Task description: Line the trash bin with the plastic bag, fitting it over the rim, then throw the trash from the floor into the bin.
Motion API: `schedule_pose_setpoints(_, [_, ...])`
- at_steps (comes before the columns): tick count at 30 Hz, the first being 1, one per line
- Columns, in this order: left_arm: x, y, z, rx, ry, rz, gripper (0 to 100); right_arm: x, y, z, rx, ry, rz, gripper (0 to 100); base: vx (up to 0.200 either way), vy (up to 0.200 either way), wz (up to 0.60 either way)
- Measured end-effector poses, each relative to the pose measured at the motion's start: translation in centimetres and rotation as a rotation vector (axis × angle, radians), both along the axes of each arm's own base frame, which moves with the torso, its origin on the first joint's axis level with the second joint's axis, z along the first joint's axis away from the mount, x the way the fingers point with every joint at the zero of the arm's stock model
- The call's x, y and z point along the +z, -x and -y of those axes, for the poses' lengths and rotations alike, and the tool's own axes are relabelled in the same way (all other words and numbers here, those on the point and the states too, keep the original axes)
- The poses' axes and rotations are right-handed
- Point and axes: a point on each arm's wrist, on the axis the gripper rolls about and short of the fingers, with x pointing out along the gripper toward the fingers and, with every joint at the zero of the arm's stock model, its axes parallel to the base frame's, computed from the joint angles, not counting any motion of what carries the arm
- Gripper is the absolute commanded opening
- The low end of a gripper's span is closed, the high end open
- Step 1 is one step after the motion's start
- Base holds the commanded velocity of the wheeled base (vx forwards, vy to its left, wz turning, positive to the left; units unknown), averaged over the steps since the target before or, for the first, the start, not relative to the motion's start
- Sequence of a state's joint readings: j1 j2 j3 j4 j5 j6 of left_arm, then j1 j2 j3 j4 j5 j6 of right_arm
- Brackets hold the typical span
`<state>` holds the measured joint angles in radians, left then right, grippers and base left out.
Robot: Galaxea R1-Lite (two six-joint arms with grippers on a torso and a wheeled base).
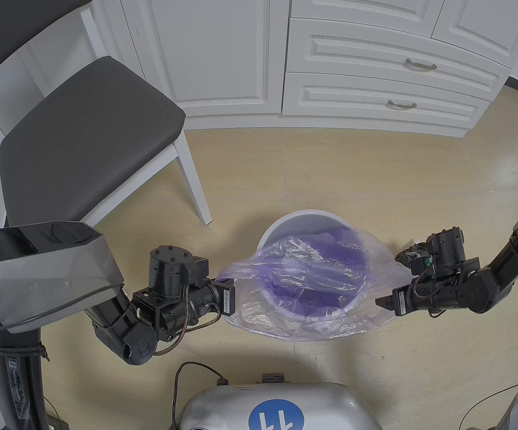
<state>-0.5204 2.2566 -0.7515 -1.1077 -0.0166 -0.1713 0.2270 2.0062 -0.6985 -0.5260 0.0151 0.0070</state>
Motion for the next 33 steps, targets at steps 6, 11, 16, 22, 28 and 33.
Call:
schedule_pose_setpoints(6, [0.7, 0.9, 0.5, -0.024, 0.01, 0.016, 0, 0.4, 1.8, 0.7, 0.127, 0.033, 0.035, 100, 0.0, 0.0, 0.0])
schedule_pose_setpoints(11, [0.8, 1.1, 0.6, -0.027, 0.01, 0.015, 0, 1.4, 3.0, 1.2, 0.137, 0.032, 0.06, 100, 0.0, 0.0, 0.0])
schedule_pose_setpoints(16, [0.9, 1.1, 0.5, -0.026, 0.011, 0.017, 0, 2.9, 3.9, 1.5, 0.145, 0.036, 0.11, 100, 0.0, 0.0, 0.0])
schedule_pose_setpoints(22, [1.1, 1.1, 0.5, -0.023, 0.013, 0.022, 0, 4.8, 5.2, 1.7, 0.153, 0.038, 0.176, 100, 0.0, 0.0, 0.0])
schedule_pose_setpoints(28, [1.2, 1.1, 0.5, -0.022, 0.014, 0.026, 0, 6.5, 6.2, 1.9, 0.151, 0.03, 0.241, 100, 0.0, 0.0, 0.0])
schedule_pose_setpoints(33, [1.2, 1.1, 0.5, -0.021, 0.014, 0.028, 0, 7.7, 6.9, 1.9, 0.158, 0.023, 0.289, 100, 0.0, 0.0, 0.0])
